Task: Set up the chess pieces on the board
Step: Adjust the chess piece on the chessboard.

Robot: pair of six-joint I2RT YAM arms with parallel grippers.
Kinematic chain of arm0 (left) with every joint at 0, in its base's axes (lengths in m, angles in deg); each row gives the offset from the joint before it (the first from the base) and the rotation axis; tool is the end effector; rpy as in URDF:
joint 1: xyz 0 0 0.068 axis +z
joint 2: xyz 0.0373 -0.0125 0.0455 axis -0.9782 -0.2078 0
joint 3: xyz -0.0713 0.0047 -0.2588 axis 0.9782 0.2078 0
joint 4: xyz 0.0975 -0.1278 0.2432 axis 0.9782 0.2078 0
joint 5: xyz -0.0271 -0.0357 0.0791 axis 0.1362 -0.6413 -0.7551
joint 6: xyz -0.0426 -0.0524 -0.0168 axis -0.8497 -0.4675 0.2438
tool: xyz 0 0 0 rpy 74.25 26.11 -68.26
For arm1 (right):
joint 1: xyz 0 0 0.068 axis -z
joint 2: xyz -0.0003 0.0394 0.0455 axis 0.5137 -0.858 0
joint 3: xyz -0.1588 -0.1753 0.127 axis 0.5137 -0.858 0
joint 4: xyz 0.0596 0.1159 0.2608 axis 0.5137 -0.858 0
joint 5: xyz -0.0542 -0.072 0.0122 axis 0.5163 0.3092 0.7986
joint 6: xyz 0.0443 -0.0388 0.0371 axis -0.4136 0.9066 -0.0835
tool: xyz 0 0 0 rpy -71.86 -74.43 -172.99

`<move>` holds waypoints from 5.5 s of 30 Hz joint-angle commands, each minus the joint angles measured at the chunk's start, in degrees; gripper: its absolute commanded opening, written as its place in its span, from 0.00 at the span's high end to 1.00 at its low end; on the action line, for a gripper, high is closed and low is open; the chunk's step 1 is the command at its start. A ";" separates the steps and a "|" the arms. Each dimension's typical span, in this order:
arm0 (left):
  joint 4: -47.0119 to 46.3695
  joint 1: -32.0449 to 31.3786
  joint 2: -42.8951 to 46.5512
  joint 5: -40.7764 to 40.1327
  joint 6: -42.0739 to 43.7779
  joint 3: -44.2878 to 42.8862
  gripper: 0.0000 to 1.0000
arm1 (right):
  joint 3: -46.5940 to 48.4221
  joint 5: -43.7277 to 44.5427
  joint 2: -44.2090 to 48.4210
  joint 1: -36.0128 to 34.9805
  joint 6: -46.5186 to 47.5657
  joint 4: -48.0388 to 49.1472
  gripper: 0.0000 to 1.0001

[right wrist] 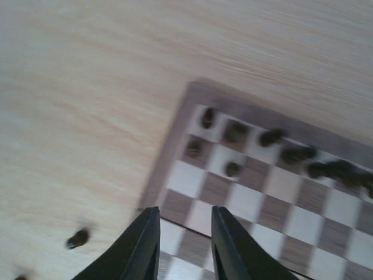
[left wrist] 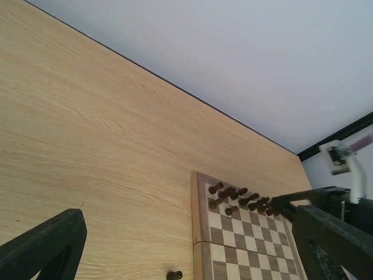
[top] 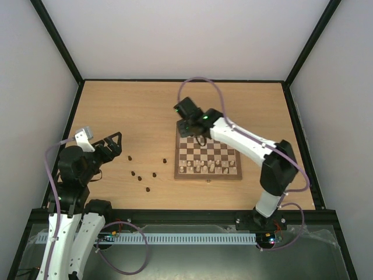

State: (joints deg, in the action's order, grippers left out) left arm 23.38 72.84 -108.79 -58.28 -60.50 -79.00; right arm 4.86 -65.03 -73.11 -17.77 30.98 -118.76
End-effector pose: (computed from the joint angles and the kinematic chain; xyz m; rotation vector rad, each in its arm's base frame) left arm 0.1534 -0.0237 0.3267 -0.3682 1.7937 -0.6703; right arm 0.3103 0.3280 0.2717 -0.4183 2.2748 0.2730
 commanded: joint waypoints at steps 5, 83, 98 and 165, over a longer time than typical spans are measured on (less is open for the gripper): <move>-2.77 0.16 -2.04 1.46 1.39 -0.37 0.01 | -9.64 -2.03 7.39 11.89 -0.55 -1.50 0.82; -7.06 0.25 -5.50 3.65 2.82 1.99 0.00 | -16.73 4.04 3.99 17.57 -7.22 14.23 0.67; -6.90 0.25 -5.69 2.91 3.05 1.97 0.01 | -11.73 3.24 -3.13 17.57 -5.79 13.16 0.70; -7.46 0.23 -6.35 2.79 3.14 2.04 0.00 | -14.89 3.76 -3.15 18.83 -6.13 12.14 0.89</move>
State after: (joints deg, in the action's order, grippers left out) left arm 17.06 72.84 -115.15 -55.31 -57.70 -77.32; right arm -8.37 -61.55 -77.17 0.69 25.19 -103.26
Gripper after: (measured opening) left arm 0.995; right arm 0.110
